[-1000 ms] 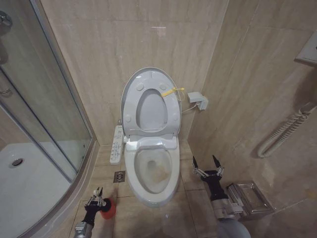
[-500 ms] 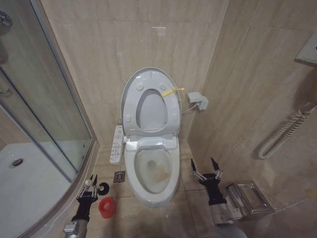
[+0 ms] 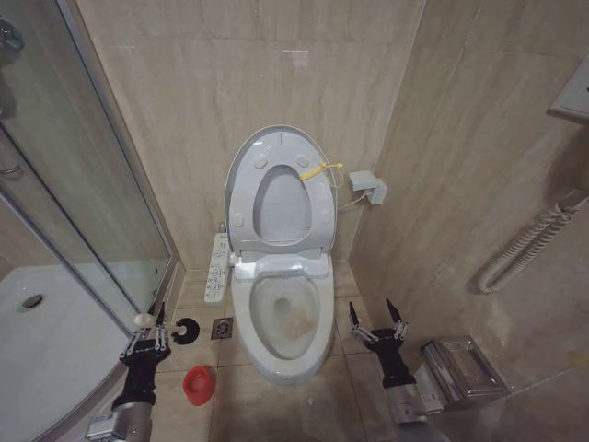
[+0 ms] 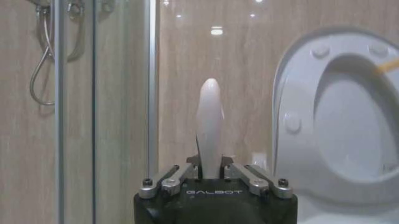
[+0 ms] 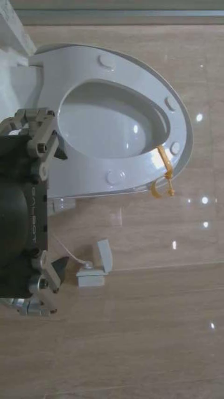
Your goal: Open the toilet lid, clean the toilet bowl with a toilet brush, close the toilet lid, and flush.
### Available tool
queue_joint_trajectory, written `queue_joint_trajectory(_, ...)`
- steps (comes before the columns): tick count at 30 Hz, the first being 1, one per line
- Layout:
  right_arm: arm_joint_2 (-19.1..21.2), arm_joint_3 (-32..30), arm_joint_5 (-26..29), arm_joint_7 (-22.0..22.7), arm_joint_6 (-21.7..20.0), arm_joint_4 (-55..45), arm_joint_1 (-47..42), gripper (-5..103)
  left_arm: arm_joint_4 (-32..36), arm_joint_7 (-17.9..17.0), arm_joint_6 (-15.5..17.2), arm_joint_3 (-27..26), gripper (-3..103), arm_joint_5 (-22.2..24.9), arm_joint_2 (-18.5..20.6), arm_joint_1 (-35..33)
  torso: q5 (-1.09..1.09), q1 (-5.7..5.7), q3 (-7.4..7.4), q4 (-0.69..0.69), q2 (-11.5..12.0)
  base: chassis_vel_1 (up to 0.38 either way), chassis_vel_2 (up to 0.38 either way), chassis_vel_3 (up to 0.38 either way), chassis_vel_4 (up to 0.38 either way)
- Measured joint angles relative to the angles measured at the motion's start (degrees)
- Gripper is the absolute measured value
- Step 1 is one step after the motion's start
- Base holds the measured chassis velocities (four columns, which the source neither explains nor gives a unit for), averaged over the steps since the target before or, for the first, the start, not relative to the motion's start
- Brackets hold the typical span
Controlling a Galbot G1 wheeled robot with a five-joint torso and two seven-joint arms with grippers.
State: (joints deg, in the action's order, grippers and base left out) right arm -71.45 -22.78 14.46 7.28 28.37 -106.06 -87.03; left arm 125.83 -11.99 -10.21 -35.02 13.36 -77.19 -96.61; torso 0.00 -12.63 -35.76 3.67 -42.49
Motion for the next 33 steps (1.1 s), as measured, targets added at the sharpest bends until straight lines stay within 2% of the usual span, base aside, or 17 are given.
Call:
queue_joint_trajectory(1, 0.0, 0.0, 0.0, 0.0, 0.0, 0.0, 0.0, 100, 2.1, -0.6, 1.4, 0.4, 18, 0.8, 0.1, -0.3, 0.01, 0.00, 0.00, 0.00, 0.0, 0.000, 0.000, 0.000, 0.000)
queue_joint_trajectory(2, 0.0, 0.0, 0.0, 0.0, 0.0, 0.0, 0.0, 100, 2.1, -0.6, 1.4, 0.4, 18, 0.8, 0.1, -0.3, 0.01, 0.00, 0.00, 0.00, 0.0, 0.000, 0.000, 0.000, 0.000)
queue_joint_trajectory(5, 0.2, -0.3, 0.0, 0.0, -0.1, 0.0, -0.1, 100, 9.8, -1.9, 6.3, 2.1, 18, 4.6, 1.0, -1.3, 0.01, 0.00, 0.00, 0.02, 0.0, 0.000, 0.000, 0.000, 0.000)
queue_joint_trajectory(8, 0.6, -0.6, 0.0, 0.0, -0.1, 0.0, -0.1, 100, 13.2, -2.2, 7.9, 2.6, 18, 6.3, 1.6, -2.1, 0.01, 0.00, 0.00, 0.02, 0.0, 0.000, 0.000, 0.000, 0.000)
queue_joint_trajectory(13, 0.9, -0.6, 0.1, 0.0, -0.1, 0.2, -0.1, 100, 16.8, -1.8, 8.6, 3.0, 18, 9.0, 1.9, -3.1, 0.01, 0.00, 0.00, 0.00, 0.0, 0.000, 0.000, 0.000, 0.000)
queue_joint_trajectory(15, 0.9, -0.4, 0.1, -0.1, -0.1, 0.4, 0.0, 100, 17.6, 0.9, 8.7, 4.0, 18, 12.3, 1.3, -2.2, 0.01, 0.00, 0.00, -0.01, 0.0, 0.000, 0.000, 0.000, 0.000)
queue_joint_trajectory(17, 0.6, -0.3, -0.1, -0.1, -0.1, 0.5, -0.1, 100, 15.2, 4.9, 6.5, 5.6, 18, 15.3, 0.7, 0.1, 0.03, 0.00, 0.00, -0.01, 0.0, 0.000, 0.000, 0.000, 0.000)
queue_joint_trajectory(18, 0.6, -0.3, -0.1, -0.1, -0.1, 0.5, -0.1, 100, 15.2, 4.9, 6.5, 5.6, 18, 15.3, 0.7, 0.1, 0.03, 0.00, 0.00, -0.01, 0.0, 0.000, 0.000, 0.000, 0.000)
queue_joint_trajectory(21, 0.5, -0.3, -0.4, -0.1, -0.1, 0.5, -0.5, 100, 6.4, 8.2, 3.2, 8.9, 18, 19.4, -0.6, 5.2, 0.00, 0.00, -0.01, 0.02, 0.0, 0.000, 0.000, 0.000, 0.000)
queue_joint_trajectory(22, 0.5, -0.3, -0.4, -0.1, -0.1, 0.5, -0.5, 100, 6.4, 8.2, 3.2, 8.9, 18, 19.4, -0.6, 5.2, 0.00, 0.00, -0.01, 0.02, 0.0, 0.000, 0.000, 0.000, 0.000)
queue_joint_trajectory(24, 0.7, 0.0, -0.5, -0.1, -0.1, 0.7, -0.4, 100, 0.8, 8.9, 1.5, 9.8, 18, 21.5, -1.4, 7.4, -0.01, 0.00, -0.01, 0.03, 0.0, 0.000, 0.000, 0.000, 0.000)
queue_joint_trajectory(26, 1.1, 0.7, -0.5, -0.2, -0.1, 1.3, 0.0, 100, -5.0, 9.5, -0.8, 9.8, 18, 22.3, -2.4, 9.5, 0.01, 0.00, -0.01, -0.04, 0.0, 0.000, 0.000, 0.000, 0.000)
queue_joint_trajectory(27, 1.1, 0.7, -0.5, -0.2, -0.1, 1.3, 0.0, 100, -5.0, 9.5, -0.8, 9.8, 18, 22.3, -2.4, 9.5, 0.01, 0.00, -0.01, -0.04, 0.0, 0.000, 0.000, 0.000, 0.000)
queue_joint_trajectory(29, 1.1, 0.6, -0.6, -0.3, -0.1, 1.4, -0.5, 100, -10.6, 10.7, -2.6, 9.9, 18, 23.6, -3.0, 13.1, 0.00, 0.00, -0.01, 0.00, 0.0, 0.000, 0.000, 0.000, 0.000)
queue_joint_trajectory(30, 1.1, 0.6, -0.6, -0.3, -0.1, 1.4, -0.5, 100, -10.6, 10.7, -2.6, 9.9, 18, 23.6, -3.0, 13.1, 0.00, 0.00, -0.01, 0.00, 0.0, 0.000, 0.000, 0.000, 0.000)
queue_joint_trajectory(33, 0.9, 0.3, -1.0, -0.3, 0.0, 1.6, -1.0, 100, -16.8, 12.1, -3.7, 10.8, 18, 26.8, -4.0, 17.7, 0.00, -0.01, -0.01, 0.02, 0.0, 0.000, 0.000, 0.000, 0.000)
